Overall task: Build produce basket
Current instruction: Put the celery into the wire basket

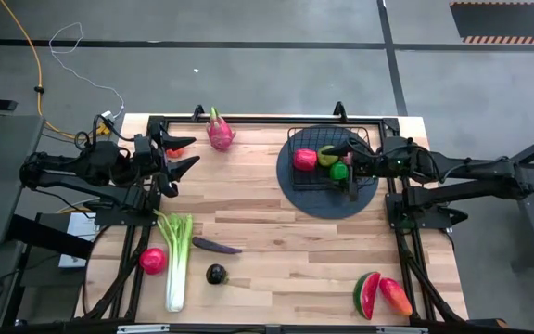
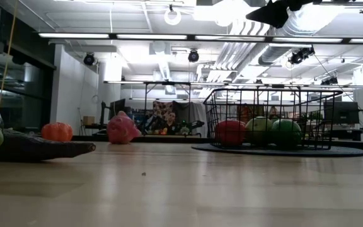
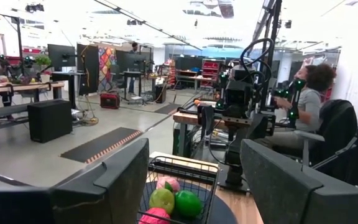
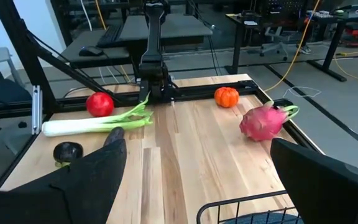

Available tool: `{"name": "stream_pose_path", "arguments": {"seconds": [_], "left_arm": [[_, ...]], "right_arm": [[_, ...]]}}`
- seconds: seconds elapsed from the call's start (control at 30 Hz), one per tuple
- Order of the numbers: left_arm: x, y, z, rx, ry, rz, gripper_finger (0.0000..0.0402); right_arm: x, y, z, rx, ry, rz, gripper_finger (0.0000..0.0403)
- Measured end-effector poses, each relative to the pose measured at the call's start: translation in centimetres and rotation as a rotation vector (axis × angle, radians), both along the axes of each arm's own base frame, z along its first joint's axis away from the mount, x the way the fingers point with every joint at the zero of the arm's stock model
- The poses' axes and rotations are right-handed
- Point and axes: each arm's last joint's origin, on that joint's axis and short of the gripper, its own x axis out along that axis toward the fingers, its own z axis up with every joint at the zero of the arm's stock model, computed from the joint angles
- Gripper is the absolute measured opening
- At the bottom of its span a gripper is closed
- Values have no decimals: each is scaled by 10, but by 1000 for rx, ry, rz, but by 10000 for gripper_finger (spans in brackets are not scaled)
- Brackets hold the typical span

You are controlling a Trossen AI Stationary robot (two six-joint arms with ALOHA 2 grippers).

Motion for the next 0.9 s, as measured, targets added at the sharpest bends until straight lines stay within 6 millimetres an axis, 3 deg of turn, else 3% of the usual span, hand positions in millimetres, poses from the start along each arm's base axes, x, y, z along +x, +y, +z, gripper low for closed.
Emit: {"name": "stream_pose_path", "arguments": {"seconds": [0.27, 0.47, 0.73, 0.9], "left_arm": [[0, 0, 0, -15, -6, 3, 241], [10, 0, 1, -219, -32, -22, 241], [38, -9, 7, -458, 287, -61, 241], [51, -23, -6, -733, 544, -47, 241]], "right_arm": [[0, 0, 0, 11, -1, -2, 387], [0, 0, 0, 87, -9, -17, 387], [0, 0, 0, 101, -11, -20, 387], [0, 0, 0, 101, -10, -20, 387]]}}
